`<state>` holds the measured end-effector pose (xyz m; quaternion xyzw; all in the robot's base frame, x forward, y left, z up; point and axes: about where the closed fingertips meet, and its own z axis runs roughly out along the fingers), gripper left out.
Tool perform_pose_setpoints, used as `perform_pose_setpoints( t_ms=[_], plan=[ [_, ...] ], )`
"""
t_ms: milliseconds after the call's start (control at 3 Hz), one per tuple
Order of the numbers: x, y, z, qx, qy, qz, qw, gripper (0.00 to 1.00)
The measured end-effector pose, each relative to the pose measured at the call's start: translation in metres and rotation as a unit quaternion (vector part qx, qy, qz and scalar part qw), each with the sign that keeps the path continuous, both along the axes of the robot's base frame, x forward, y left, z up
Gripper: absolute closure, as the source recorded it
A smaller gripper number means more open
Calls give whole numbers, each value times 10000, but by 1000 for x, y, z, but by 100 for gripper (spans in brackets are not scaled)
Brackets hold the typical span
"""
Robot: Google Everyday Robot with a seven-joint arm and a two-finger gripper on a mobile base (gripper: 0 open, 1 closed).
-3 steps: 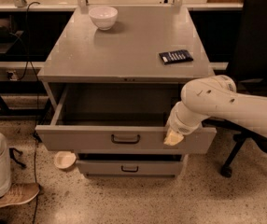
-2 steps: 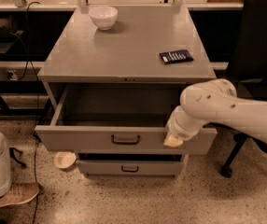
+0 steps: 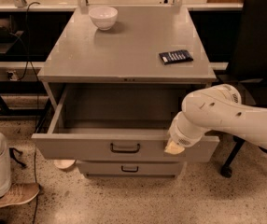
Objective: Open top drawer
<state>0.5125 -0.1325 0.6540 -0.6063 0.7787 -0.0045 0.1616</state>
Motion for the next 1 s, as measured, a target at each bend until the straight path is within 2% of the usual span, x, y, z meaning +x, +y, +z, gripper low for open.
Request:
perform_pose_setpoints(
  t_ms=[333,667,1000],
  plan=[
    [-29,-2,-1,64,104,-291,9995,100],
    [-41,-3,-1,92,153,-423,9989,100],
    [-41,-3,-1,92,152,-422,9989,83]
  ],
)
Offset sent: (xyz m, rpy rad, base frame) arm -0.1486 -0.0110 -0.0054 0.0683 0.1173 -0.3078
